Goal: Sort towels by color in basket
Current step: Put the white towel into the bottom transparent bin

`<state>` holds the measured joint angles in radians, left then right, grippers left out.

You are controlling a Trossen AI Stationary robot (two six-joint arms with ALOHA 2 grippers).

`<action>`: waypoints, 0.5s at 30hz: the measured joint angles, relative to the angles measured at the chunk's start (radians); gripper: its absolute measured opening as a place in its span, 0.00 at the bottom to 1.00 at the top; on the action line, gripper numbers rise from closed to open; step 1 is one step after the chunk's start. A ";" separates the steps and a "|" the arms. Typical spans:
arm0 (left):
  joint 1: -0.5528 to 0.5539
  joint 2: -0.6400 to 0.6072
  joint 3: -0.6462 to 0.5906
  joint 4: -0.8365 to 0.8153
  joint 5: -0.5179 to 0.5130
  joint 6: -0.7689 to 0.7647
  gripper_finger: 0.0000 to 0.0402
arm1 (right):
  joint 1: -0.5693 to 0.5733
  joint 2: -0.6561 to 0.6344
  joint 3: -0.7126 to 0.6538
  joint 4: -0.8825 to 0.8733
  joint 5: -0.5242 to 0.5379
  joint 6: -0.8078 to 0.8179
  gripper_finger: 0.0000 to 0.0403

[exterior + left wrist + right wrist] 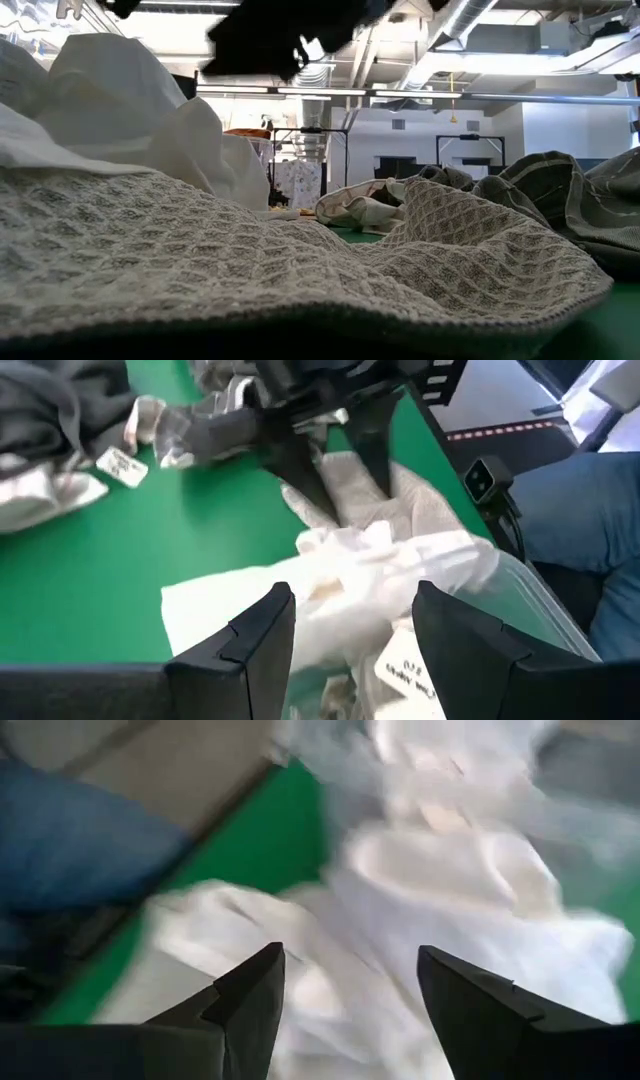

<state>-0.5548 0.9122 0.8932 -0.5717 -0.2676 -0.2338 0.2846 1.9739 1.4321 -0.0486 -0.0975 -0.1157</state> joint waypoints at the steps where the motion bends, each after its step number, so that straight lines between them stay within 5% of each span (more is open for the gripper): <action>1: -0.005 -0.002 0.000 -0.009 -0.006 -0.010 0.48 | -0.007 0.011 -0.001 0.008 0.022 0.008 0.65; 7: -0.038 0.009 0.000 -0.032 -0.017 -0.039 0.48 | -0.036 0.023 0.004 0.028 0.041 0.018 0.70; 15: -0.049 0.024 0.000 -0.052 -0.018 -0.048 0.48 | -0.028 0.065 0.005 0.049 0.033 0.073 0.91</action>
<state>-0.6041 0.9363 0.8932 -0.6239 -0.2851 -0.2817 0.2563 2.0391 1.4374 0.0006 -0.0643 -0.0429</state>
